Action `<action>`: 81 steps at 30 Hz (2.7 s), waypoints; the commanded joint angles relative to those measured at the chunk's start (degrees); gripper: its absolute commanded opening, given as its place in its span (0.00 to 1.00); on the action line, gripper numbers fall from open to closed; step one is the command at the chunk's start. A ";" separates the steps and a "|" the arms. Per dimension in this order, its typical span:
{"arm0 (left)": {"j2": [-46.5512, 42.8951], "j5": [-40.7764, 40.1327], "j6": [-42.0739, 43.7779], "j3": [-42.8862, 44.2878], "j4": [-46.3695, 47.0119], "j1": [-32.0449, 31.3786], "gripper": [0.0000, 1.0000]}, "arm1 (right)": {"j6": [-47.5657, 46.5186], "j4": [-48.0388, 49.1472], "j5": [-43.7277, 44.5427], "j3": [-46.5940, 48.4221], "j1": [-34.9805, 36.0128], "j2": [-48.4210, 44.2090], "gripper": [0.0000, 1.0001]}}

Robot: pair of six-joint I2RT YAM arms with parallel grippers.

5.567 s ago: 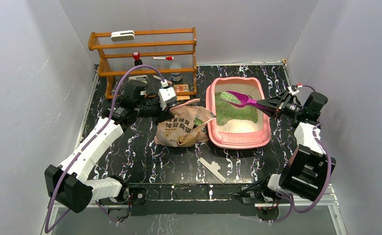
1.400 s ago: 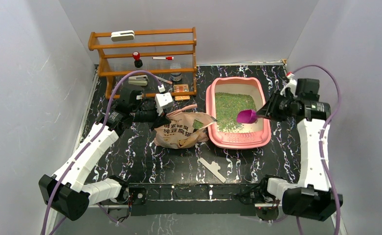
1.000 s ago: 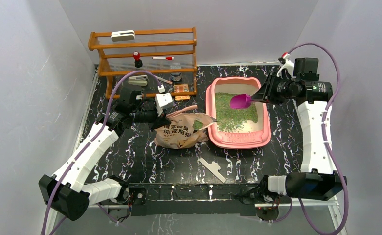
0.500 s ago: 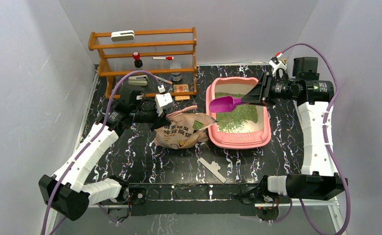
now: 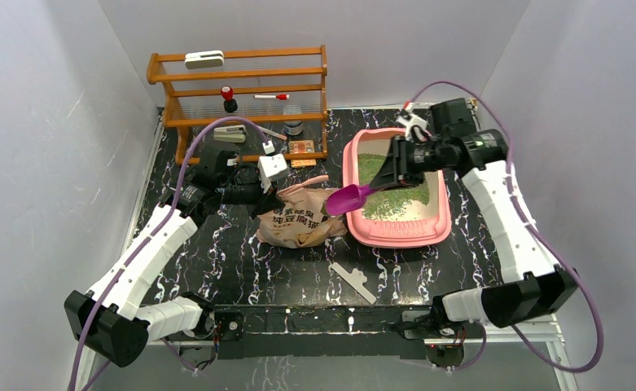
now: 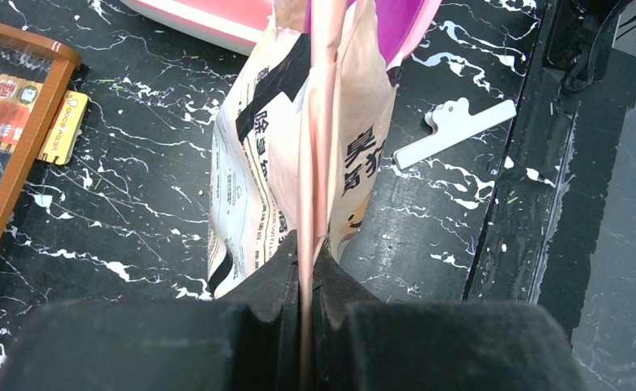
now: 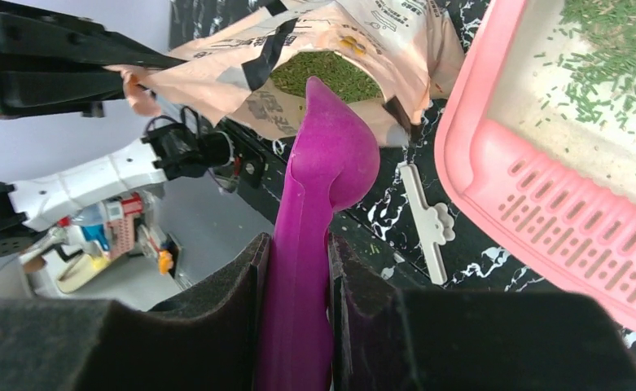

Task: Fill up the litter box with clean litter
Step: 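Scoop the cat litter from the cat litter bag.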

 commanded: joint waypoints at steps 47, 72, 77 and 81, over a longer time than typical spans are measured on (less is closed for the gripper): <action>-3.45 1.25 -3.17 0.45 1.42 -0.06 0.00 | 0.55 11.08 17.83 1.44 20.31 17.64 0.00; -14.56 -16.72 -20.36 -10.49 7.09 0.11 0.74 | 3.08 17.33 12.42 -4.94 23.79 20.39 0.00; -15.29 -17.57 -23.28 -12.95 8.25 1.12 0.79 | 2.76 17.06 12.40 -5.47 23.76 20.20 0.00; -14.29 -15.59 -25.07 -13.80 10.22 2.02 0.71 | 2.83 17.39 12.25 -5.42 23.76 20.03 0.00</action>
